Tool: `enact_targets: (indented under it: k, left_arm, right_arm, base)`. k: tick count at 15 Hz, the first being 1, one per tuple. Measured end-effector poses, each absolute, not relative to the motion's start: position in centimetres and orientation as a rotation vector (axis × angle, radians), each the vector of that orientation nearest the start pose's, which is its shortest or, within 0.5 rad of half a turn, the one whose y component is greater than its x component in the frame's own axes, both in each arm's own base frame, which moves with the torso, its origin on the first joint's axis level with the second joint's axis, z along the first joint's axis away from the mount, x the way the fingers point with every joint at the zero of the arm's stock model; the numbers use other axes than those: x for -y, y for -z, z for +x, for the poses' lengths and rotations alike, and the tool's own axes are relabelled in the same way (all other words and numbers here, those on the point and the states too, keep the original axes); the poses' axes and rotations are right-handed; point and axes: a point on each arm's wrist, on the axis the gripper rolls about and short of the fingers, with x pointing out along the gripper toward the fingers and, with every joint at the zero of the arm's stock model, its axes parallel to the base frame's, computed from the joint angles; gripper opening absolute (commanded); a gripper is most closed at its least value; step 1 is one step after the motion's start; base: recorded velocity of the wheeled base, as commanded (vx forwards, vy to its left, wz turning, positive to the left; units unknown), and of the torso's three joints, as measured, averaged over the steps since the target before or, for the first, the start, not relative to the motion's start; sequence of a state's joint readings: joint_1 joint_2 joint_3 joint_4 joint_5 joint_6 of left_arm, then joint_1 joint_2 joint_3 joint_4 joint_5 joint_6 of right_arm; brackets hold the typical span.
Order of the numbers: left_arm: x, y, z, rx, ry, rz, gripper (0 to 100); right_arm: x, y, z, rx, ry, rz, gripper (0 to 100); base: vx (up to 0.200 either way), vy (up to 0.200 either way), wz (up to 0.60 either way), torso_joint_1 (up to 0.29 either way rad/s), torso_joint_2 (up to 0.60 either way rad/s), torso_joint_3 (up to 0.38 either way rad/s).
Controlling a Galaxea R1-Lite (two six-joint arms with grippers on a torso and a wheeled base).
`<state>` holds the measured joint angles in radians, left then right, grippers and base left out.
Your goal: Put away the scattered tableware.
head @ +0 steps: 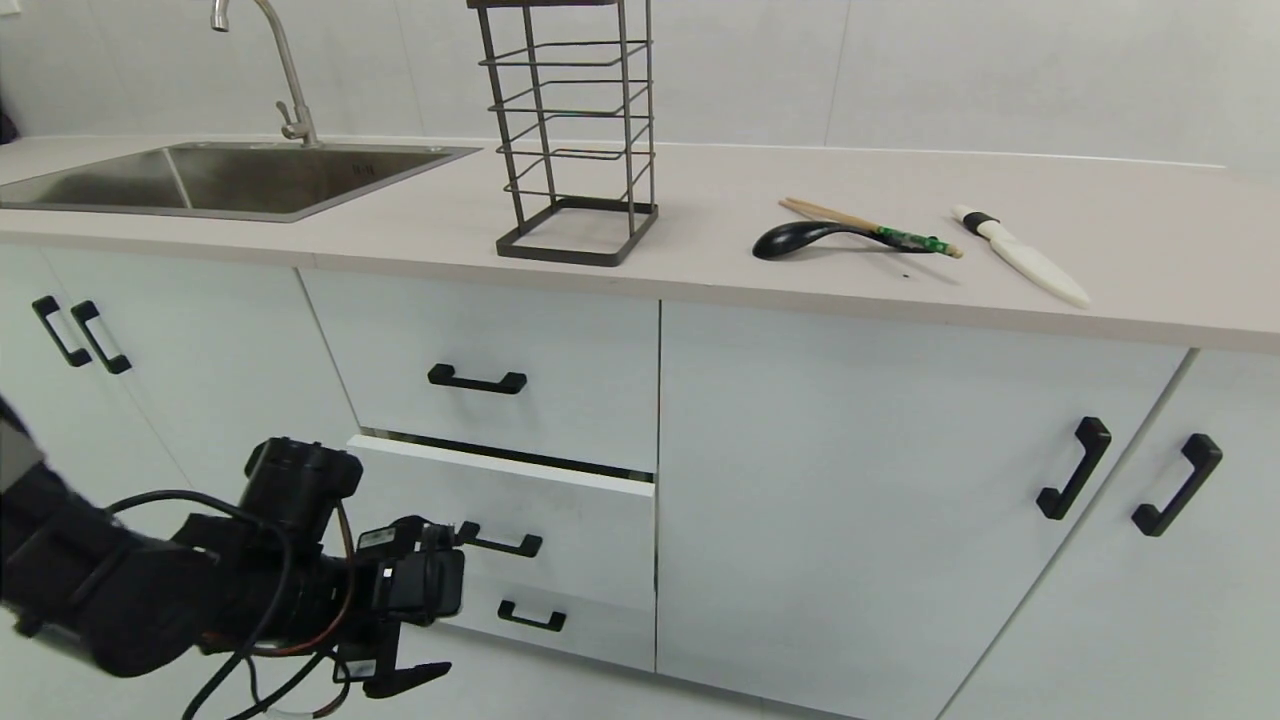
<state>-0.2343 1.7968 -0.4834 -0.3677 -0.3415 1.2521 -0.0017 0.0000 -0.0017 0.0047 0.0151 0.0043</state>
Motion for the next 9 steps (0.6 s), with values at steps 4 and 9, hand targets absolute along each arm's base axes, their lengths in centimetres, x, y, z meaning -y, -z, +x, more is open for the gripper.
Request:
enact_targets:
  k: [4, 9]
  left_arm:
    - [6.9, -9.6, 20.9, -0.408, 0.967, 0.950, 100]
    - [8.3, -11.0, 24.9, -0.322, 0.958, 0.949, 100]
  right_arm:
    - [0.0, -7.5, -2.3, -0.003, -0.014, 0.005, 0]
    - [0.0, -7.5, -2.3, -0.003, -0.014, 0.005, 0]
  base:
    - [0.000, 0.000, 0.00, 0.000, 0.00, 0.000]
    - [0.000, 0.000, 0.00, 0.000, 0.00, 0.000]
